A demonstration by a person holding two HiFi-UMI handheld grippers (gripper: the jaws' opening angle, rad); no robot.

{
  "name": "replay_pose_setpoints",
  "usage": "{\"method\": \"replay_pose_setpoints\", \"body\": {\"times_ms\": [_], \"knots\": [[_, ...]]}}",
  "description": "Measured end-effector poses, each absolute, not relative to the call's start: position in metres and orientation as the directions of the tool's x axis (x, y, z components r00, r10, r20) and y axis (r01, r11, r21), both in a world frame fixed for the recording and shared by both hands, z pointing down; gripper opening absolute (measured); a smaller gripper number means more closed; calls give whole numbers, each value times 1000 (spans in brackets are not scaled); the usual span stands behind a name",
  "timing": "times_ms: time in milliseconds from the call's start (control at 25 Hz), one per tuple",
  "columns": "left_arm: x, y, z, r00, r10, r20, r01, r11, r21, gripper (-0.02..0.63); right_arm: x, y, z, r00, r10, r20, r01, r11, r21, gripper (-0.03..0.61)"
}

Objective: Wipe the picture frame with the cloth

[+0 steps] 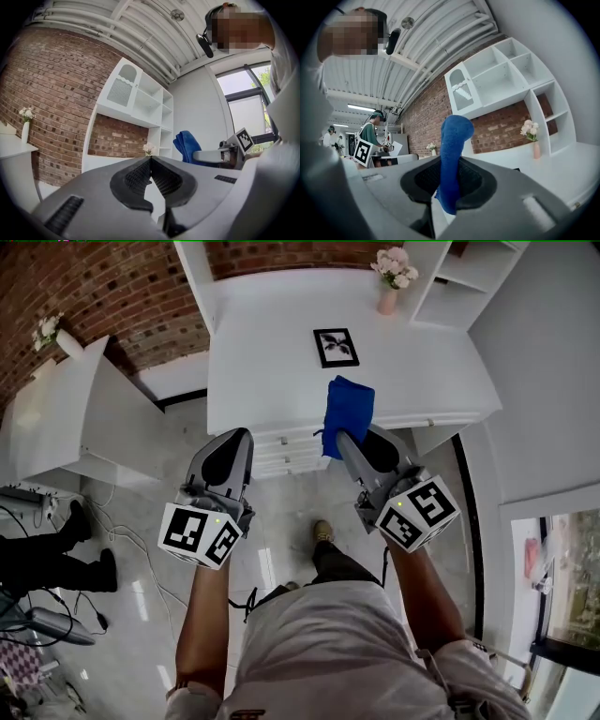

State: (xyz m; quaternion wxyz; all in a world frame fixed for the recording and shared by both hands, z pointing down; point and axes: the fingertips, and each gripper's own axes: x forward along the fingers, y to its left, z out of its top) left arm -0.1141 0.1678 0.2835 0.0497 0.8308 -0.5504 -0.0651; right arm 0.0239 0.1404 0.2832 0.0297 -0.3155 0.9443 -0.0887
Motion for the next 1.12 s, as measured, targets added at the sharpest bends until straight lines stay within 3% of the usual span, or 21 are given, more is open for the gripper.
{"method": "replay_pose_setpoints", "body": {"times_ms": [600, 1120], "knots": [[-70, 7, 297, 353, -935, -9, -928, -352, 126, 0, 66, -15, 302, -823, -565, 65, -565, 802, -195, 72], [-75, -81, 313, 396, -918, 32, -913, -390, 119, 0, 52, -96, 318, -792, -592, 151, -611, 764, -209, 72]]}}
